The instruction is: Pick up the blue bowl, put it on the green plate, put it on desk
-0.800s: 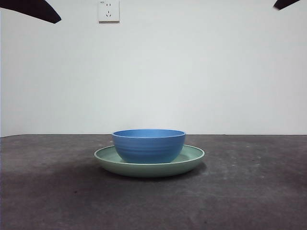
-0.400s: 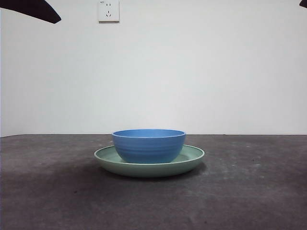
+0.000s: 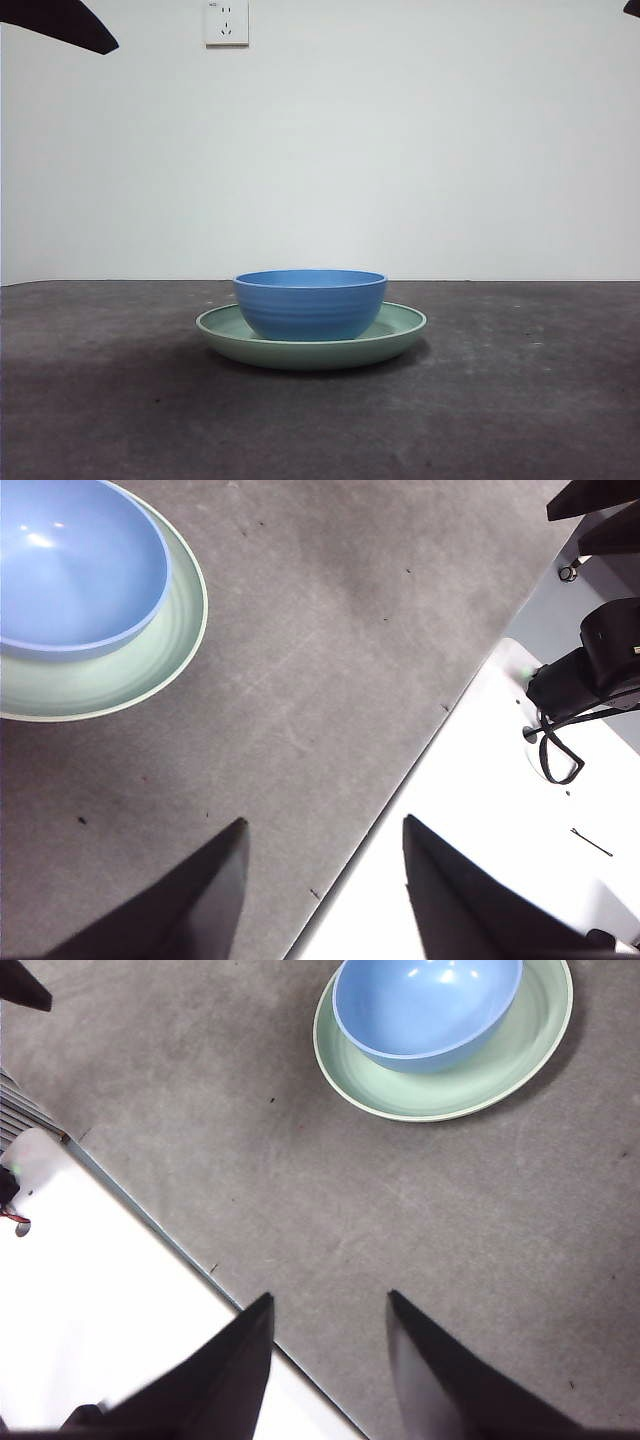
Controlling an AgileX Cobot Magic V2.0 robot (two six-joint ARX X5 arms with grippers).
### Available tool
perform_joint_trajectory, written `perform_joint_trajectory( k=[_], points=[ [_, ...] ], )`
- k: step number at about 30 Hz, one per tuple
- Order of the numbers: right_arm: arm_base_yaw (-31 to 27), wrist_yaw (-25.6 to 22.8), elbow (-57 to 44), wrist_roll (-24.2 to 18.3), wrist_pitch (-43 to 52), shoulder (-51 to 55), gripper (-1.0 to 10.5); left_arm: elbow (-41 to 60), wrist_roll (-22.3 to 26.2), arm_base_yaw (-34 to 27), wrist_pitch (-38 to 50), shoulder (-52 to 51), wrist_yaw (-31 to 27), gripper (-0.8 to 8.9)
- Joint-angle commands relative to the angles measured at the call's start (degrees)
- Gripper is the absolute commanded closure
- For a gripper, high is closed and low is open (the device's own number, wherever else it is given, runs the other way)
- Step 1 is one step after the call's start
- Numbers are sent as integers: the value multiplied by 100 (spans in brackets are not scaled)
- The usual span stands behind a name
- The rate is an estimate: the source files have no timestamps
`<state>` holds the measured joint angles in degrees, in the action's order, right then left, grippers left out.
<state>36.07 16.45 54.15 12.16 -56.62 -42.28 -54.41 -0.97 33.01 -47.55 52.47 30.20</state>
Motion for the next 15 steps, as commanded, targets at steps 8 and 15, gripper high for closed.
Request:
perform_joint_trajectory(
  k=[8, 15],
  points=[
    [55, 2, 26, -118, 87, -28, 938, -46, 9, 33, 50, 26, 26, 801],
    [55, 0, 26, -122, 87, -28, 938, -46, 9, 33, 50, 26, 26, 801]
  ],
)
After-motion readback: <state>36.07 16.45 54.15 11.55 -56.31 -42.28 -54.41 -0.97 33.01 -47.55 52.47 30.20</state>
